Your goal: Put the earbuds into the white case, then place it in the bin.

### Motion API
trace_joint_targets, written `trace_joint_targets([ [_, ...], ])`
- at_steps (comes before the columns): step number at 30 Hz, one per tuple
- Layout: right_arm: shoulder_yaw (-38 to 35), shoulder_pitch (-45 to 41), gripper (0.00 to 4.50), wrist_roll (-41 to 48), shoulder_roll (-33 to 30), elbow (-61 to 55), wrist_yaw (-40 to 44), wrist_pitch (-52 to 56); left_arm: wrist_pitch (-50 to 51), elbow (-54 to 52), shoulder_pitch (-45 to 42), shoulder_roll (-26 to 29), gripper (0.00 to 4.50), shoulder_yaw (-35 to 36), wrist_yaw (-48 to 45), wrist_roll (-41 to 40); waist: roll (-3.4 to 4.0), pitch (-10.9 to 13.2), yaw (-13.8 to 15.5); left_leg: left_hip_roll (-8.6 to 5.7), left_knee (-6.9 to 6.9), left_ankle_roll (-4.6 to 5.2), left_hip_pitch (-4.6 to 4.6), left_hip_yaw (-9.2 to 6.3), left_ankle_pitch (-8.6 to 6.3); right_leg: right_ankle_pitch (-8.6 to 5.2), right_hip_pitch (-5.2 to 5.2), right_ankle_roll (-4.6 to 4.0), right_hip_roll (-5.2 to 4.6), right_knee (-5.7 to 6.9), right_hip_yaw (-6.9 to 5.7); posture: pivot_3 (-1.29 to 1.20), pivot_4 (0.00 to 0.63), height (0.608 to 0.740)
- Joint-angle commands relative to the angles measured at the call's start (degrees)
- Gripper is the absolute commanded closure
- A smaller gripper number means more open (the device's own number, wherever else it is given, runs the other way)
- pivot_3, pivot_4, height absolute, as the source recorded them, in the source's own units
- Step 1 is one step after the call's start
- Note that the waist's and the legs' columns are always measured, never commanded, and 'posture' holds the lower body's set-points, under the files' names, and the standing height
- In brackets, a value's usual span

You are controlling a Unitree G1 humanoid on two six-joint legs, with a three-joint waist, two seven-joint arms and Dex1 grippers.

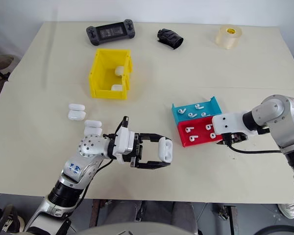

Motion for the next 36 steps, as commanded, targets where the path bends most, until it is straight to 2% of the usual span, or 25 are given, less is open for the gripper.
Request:
trace_joint_targets([
  [1, -0.4, -0.7, 1.93, -0.6, 0.7, 0.1, 0.7, -1.7, 0.7, -2.9, -0.7, -0.1, 1.69, -0.2, -0.3, -1.7, 0.00, 0.0, 0.0, 0.00, 0.00, 0.00, 0.00, 0.00, 0.00, 0.00, 0.00, 0.00, 0.00, 0.00, 0.00, 0.00, 0.150, 0.740],
  [13, 0.4, -1.6, 1.93, -2.7, 2.0, 0.5, 2.1, -4.3, 0.7, -2.3, 0.2, 0.9, 1.69, 0.4, -0.8, -1.6, 0.00, 0.0, -0.1, 0.00, 0.00, 0.00, 0.00, 0.00, 0.00, 0.00, 0.00, 0.00, 0.01, -0.01, -0.01, 0.00, 0.150, 0.740],
  [16, 0.5, -1.3, 2.52, -2.9, 2.4, 0.3, 2.2, -4.2, 0.6, -2.4, 0.2, 1.0, 1.69, 0.3, -0.7, -1.5, 0.00, 0.0, -0.1, 0.00, 0.00, 0.00, 0.00, 0.00, 0.00, 0.00, 0.00, 0.00, 0.01, 0.00, -0.01, 0.00, 0.150, 0.740],
  [21, 0.5, -1.4, 3.97, -3.3, 3.0, 0.5, 2.0, -4.1, 0.7, -2.7, 0.5, 1.3, 1.69, 0.4, -0.5, -1.6, -0.04, 0.0, -0.1, 0.01, -0.01, 0.00, 0.01, -0.01, 0.00, 0.00, 0.03, 0.00, 0.01, 0.00, -0.01, 0.00, 0.150, 0.740],
  [29, -1.0, -0.8, 3.98, -1.2, 3.4, -1.3, 1.8, -2.4, 0.4, -2.6, 0.7, 1.7, 1.69, 0.4, -0.6, -1.5, -0.04, 0.0, -0.3, 0.03, 0.01, -0.01, 0.03, 0.00, -0.01, 0.00, 0.02, 0.00, 0.03, 0.01, -0.01, 0.00, 0.150, 0.740],
  [36, -12.0, 4.5, 3.98, 16.1, 3.2, -9.6, 2.6, 5.4, -2.2, -0.1, 0.5, 2.0, 1.69, 1.3, -2.0, -1.3, -0.03, 0.0, 0.0, 0.01, 0.00, -0.01, 0.00, 0.00, -0.01, 0.00, -0.03, 0.00, 0.01, 0.08, 0.00, 0.00, 0.150, 0.740],
])
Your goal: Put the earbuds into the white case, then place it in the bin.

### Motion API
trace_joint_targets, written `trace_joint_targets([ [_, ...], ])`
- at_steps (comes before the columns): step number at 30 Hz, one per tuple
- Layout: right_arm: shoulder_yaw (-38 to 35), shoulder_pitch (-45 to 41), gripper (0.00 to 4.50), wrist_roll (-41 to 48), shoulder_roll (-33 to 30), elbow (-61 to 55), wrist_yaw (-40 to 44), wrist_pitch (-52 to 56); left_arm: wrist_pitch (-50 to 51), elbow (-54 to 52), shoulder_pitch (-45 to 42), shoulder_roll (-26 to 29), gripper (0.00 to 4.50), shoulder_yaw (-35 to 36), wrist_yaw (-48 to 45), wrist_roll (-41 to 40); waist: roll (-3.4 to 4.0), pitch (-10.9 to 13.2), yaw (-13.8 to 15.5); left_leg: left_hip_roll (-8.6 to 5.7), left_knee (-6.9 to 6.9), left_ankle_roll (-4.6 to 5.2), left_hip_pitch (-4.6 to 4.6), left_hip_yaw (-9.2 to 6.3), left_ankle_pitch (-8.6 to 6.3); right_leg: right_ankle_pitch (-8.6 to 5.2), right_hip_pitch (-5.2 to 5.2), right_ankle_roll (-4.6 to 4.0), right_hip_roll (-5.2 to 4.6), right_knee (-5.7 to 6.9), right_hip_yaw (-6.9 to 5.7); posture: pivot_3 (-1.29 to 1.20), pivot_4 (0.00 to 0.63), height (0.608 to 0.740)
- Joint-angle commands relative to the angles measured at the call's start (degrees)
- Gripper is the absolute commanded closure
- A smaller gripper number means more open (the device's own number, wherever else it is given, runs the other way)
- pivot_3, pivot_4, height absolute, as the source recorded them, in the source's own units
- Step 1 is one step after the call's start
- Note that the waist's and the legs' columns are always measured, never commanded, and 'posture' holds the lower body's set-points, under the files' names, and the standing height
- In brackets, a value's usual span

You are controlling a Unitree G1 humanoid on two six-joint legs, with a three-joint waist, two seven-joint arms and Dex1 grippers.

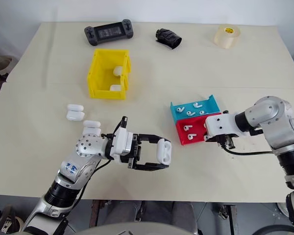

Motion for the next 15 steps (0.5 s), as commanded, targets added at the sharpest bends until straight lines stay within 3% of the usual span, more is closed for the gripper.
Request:
trace_joint_targets([
  [1, -7.3, 2.2, 3.98, 7.9, -1.2, -5.7, -0.1, 4.4, -2.2, 0.3, -0.2, 0.2, 1.69, 1.2, -1.2, -0.9, 0.00, 0.0, 0.3, 0.00, 0.02, 0.00, 0.00, -0.01, 0.00, 0.00, 0.00, 0.00, 0.00, 0.02, 0.00, 0.00, 0.150, 0.740],
  [4, -13.9, 5.4, 3.98, 16.3, 1.3, -12.2, -4.1, 11.0, -3.2, 2.1, -0.3, -0.7, 1.69, 2.8, -3.0, -3.7, 0.00, 0.0, 0.4, -0.01, 0.02, 0.00, 0.00, -0.05, 0.00, 0.00, 0.01, -0.01, 0.00, 0.06, -0.01, 0.00, 0.150, 0.740],
  [10, -26.6, 8.5, 3.98, 41.6, 14.2, -27.0, -23.5, 29.7, -5.7, 7.1, -1.5, -1.7, 1.69, 6.3, -10.1, -9.3, -0.03, 0.0, 0.3, 0.03, 0.03, -0.03, 0.00, -0.04, -0.01, 0.01, -0.08, 0.00, -0.01, 0.26, -0.04, 0.00, 0.150, 0.740],
  [15, -27.1, 15.2, 3.98, 49.1, 22.9, -37.7, -33.7, 30.5, -6.2, 11.1, -4.9, -2.0, 1.69, 7.5, -13.9, -10.1, -0.04, 0.0, 0.5, -0.07, 0.03, -0.02, -0.01, -0.26, -0.02, 0.07, -0.11, -0.04, -0.02, 0.49, 0.02, 0.00, 0.150, 0.740],
])
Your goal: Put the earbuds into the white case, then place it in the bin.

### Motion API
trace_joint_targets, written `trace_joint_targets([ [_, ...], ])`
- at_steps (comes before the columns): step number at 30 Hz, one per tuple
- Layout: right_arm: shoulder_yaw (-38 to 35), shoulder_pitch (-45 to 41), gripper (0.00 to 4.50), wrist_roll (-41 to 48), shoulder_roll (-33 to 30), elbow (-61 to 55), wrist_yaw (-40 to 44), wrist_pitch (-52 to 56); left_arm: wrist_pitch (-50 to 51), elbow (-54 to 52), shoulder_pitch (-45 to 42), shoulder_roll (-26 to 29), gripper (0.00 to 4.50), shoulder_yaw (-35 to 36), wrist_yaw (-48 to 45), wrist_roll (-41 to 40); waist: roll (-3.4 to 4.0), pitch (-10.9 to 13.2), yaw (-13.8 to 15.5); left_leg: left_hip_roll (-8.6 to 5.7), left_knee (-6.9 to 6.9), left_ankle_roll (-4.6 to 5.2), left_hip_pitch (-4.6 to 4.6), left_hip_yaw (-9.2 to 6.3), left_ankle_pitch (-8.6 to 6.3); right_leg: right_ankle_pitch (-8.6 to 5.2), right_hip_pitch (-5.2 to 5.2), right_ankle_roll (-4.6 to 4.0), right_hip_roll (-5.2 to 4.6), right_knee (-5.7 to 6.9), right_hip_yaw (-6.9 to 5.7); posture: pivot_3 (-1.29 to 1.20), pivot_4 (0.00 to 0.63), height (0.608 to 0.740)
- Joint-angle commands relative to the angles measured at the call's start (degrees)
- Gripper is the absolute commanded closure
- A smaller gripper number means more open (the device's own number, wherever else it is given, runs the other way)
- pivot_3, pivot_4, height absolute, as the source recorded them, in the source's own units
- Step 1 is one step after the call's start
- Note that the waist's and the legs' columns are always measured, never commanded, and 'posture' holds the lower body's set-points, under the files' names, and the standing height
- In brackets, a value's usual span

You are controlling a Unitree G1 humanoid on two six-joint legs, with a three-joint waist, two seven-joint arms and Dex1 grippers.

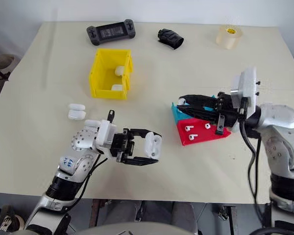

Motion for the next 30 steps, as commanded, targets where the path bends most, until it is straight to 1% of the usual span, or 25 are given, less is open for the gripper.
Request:
trace_joint_targets([
  [1, -1.0, 2.8, 3.98, 4.2, 3.3, -7.0, -6.3, -0.4, -0.5, 0.9, -2.6, -0.3, 1.69, 1.1, -1.9, -1.8, 0.00, 0.0, 0.0, -0.03, 0.00, 0.00, 0.00, -0.01, 0.00, 0.03, 0.02, 0.00, -0.01, 0.00, 0.01, 0.00, 0.150, 0.740],
  [2, -0.8, 4.1, 3.98, 3.7, 5.7, -8.3, -7.0, -3.0, 0.0, 1.2, -3.4, 0.1, 1.69, 1.1, -2.1, -1.4, 0.00, 0.0, -0.1, -0.05, 0.04, 0.01, 0.00, -0.03, 0.00, 0.06, 0.02, -0.01, -0.01, 0.03, 0.02, 0.00, 0.150, 0.740],
  [3, -0.4, 5.8, 3.98, 3.7, 6.7, -9.5, -7.4, -3.7, 0.8, 1.1, -4.0, 0.7, 1.69, 1.1, -2.5, -1.4, -0.02, 0.0, -0.2, -0.06, 0.03, 0.02, 0.00, -0.01, 0.00, 0.09, 0.03, 0.00, -0.01, 0.01, 0.02, 0.00, 0.150, 0.740],
  [9, 3.0, 11.8, 3.98, 0.9, 9.0, -12.3, -7.3, -7.9, 3.1, 0.4, -5.3, 0.8, 1.69, 2.4, -1.9, -2.4, -0.02, 0.0, -0.5, -0.05, -0.01, 0.02, 0.02, -0.05, 0.00, 0.09, -0.03, 0.01, 0.00, 0.10, 0.01, 0.00, 0.150, 0.740],
  [14, 6.4, 15.9, 3.98, -3.6, 9.2, -12.7, -5.0, -12.6, 4.4, -0.4, -5.5, 0.5, 1.69, 1.5, -2.4, -2.1, -0.02, 0.0, -0.6, -0.04, -0.01, 0.02, 0.02, -0.05, 0.00, 0.09, -0.11, 0.01, 0.01, 0.22, 0.01, 0.00, 0.150, 0.740],
  [24, 12.8, 15.8, 3.98, -10.1, 12.1, -10.8, -5.8, -19.1, 8.3, -1.0, -7.5, -1.1, 1.69, 1.1, -1.5, -2.8, -0.02, 0.0, -0.7, -0.04, -0.02, 0.02, 0.02, -0.05, 0.00, 0.09, -0.15, 0.01, 0.01, 0.22, 0.01, 0.00, 0.150, 0.740],
  [30, 14.8, 16.7, 3.98, -13.8, 13.5, -9.2, -6.4, -23.0, 10.1, -2.1, -7.5, -1.4, 1.69, 1.3, -1.4, -3.6, -0.02, 0.0, -0.8, -0.05, -0.02, 0.02, 0.02, -0.04, 0.00, 0.09, -0.19, 0.02, 0.01, 0.27, 0.01, 0.00, 0.150, 0.740],
])
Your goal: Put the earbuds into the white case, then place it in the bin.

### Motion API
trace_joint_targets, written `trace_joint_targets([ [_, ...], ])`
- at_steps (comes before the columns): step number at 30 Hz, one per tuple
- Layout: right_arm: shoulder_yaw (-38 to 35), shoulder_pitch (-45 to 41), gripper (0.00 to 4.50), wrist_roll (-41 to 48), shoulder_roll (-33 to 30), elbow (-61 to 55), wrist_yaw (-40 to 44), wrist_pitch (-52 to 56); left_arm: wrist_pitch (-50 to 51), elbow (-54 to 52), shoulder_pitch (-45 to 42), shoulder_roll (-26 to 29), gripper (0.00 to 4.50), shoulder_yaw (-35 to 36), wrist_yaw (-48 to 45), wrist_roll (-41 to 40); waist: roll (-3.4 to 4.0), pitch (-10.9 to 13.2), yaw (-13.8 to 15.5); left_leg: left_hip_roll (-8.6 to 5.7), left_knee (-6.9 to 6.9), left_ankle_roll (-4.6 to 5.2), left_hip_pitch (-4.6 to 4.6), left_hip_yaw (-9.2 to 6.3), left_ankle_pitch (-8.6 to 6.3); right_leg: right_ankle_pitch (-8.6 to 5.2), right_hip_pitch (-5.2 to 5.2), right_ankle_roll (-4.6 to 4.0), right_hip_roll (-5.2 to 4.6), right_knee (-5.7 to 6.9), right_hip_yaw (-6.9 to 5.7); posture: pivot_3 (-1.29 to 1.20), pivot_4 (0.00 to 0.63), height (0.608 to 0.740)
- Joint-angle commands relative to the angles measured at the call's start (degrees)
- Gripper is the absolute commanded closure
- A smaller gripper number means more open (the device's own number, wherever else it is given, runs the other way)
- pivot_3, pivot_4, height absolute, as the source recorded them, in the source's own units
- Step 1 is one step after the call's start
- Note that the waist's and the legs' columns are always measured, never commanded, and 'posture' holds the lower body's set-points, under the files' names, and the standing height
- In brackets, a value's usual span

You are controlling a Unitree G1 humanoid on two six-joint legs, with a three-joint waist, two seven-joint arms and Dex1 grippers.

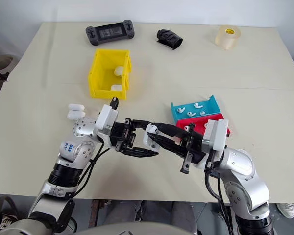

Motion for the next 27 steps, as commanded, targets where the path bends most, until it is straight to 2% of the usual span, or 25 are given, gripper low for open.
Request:
trace_joint_targets([
  [1, 0.6, 0.7, 3.98, -1.7, 0.9, 0.6, -0.3, -3.2, 0.5, -3.4, -0.7, -0.4, 1.69, 0.2, -0.1, -2.2, 0.00, 0.0, 0.0, 0.00, 0.00, 0.00, 0.00, 0.00, 0.00, 0.00, -0.01, 0.00, 0.00, 0.00, 0.00, 0.00, 0.150, 0.740],
  [18, -0.7, 3.6, 3.98, -1.9, 0.0, 4.6, -0.1, -7.2, 0.7, -2.5, -1.6, -1.2, 1.69, 1.0, -1.2, -2.8, 0.00, 0.0, -0.1, -0.01, -0.01, 0.00, 0.00, 0.01, 0.00, 0.00, -0.04, 0.00, 0.00, -0.01, 0.00, 0.00, 0.150, 0.740],
  [27, -0.6, 4.5, 3.98, -1.2, -1.8, 6.1, 2.6, -7.3, 0.8, -2.1, -2.0, -1.3, 1.69, 1.7, -1.0, -2.9, 0.00, 0.0, -0.2, -0.01, -0.01, 0.00, 0.00, 0.00, 0.00, 0.00, -0.03, 0.00, 0.00, -0.03, 0.00, 0.00, 0.150, 0.740],
])
